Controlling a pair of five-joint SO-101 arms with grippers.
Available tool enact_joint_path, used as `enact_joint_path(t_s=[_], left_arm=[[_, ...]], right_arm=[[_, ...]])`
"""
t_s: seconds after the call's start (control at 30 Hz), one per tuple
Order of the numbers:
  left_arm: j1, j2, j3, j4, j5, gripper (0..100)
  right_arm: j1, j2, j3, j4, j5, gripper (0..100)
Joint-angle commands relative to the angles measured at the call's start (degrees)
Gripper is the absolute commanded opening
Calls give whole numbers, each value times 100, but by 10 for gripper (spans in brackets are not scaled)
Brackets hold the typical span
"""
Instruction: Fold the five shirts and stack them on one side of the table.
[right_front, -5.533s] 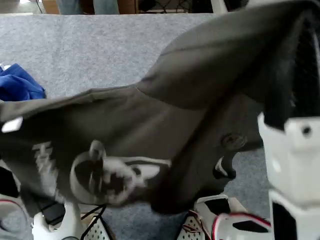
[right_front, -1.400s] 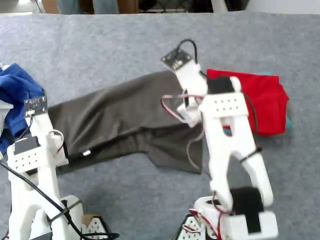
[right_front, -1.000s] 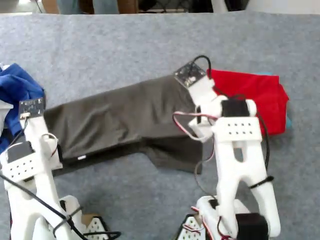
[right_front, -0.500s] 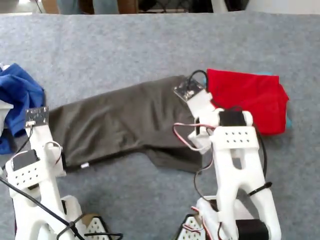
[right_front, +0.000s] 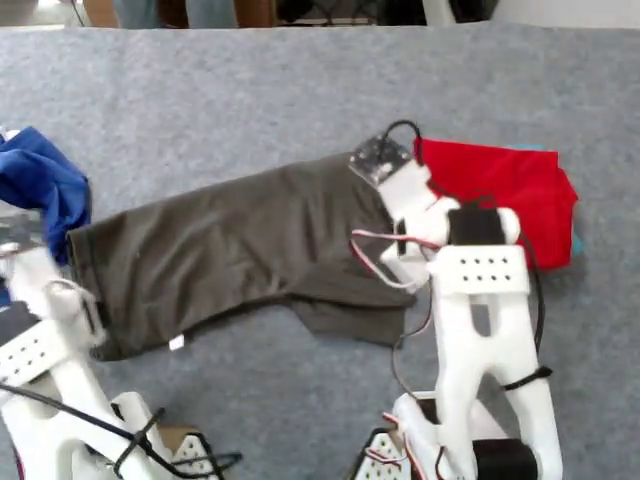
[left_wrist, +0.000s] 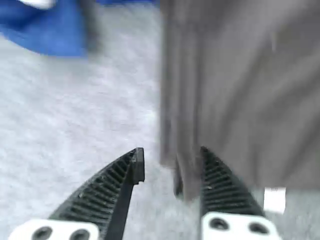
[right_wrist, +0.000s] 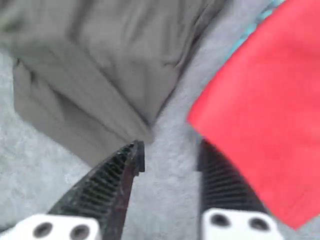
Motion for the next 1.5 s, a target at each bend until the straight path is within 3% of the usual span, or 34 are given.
enact_joint_path(t_s=[0.0,0.23,0.53,0.97,1.3,1.47], left_arm=[[145,-35,-857,-273,519,22],[1332,-26,330,-2259,1503,29],[1437,-26,2413,-4334,1574,29],[1218,985,1859,-4404,1565,30],[1182,2171,998,-4026,1565,30],[1121,2303,884,-3982,1565,30]], right_arm=[[-774,321,-541,-246,-396,15],[-1697,2510,-1121,-1055,-1618,21],[-1890,4338,-2193,-1055,-1916,21],[-1934,3952,-1719,-457,-1890,15],[-2875,2193,312,-404,-1855,15],[-2303,1789,-101,-844,-1451,15]])
